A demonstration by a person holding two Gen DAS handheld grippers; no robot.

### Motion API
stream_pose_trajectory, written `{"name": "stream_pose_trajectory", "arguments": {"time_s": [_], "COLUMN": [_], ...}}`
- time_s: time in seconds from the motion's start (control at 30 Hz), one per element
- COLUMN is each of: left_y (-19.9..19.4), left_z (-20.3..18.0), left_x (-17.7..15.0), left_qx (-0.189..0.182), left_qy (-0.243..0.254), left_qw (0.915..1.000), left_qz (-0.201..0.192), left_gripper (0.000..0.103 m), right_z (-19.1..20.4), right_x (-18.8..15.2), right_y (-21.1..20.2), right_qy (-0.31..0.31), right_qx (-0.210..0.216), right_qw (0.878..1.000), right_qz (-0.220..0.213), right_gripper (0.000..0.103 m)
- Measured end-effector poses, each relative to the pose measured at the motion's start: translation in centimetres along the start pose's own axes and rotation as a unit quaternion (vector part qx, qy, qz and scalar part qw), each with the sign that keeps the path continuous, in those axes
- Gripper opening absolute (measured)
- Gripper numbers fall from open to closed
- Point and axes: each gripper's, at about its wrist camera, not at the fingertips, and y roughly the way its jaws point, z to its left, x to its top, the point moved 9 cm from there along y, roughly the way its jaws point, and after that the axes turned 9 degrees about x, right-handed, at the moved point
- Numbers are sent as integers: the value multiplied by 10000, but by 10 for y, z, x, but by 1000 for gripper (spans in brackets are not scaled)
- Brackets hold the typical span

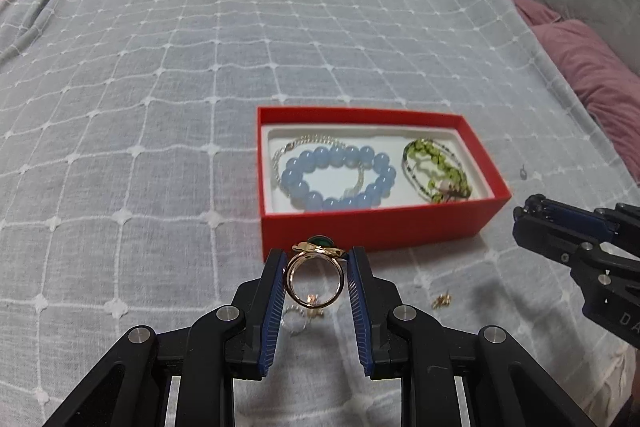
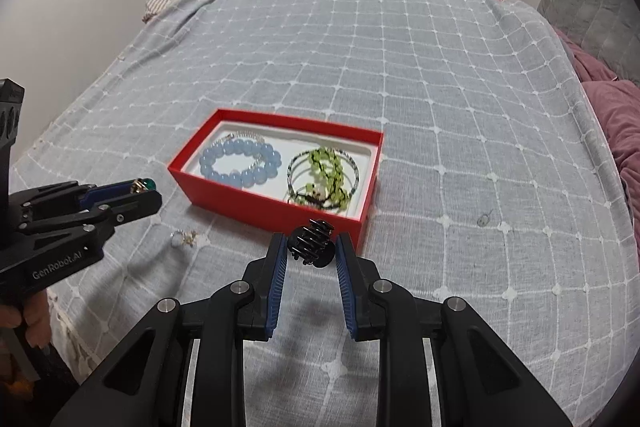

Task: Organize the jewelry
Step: 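Carry the green-stone ring and the black clip over the red box, then lower the ring and clip into the red box and open both tools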

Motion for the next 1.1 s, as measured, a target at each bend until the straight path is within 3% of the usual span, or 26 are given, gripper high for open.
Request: {"name": "stream_pose_trajectory", "arguments": {"time_s": [0.57, 1.1], "left_y": [32, 58], "left_z": [-22, -20], "left_x": [37, 40], "left_qx": [131, 440], "left_qy": [286, 407], "left_qw": [9979, 9965], "left_qz": [-563, -575], "left_gripper": [25, 26], "right_z": [-4, -15], "right_x": [33, 32], "right_y": [33, 58], "right_qy": [-199, -229], "right_qx": [148, 174], "right_qw": [9991, 9993], "right_qz": [-335, -228], "right_gripper": [27, 27]}}
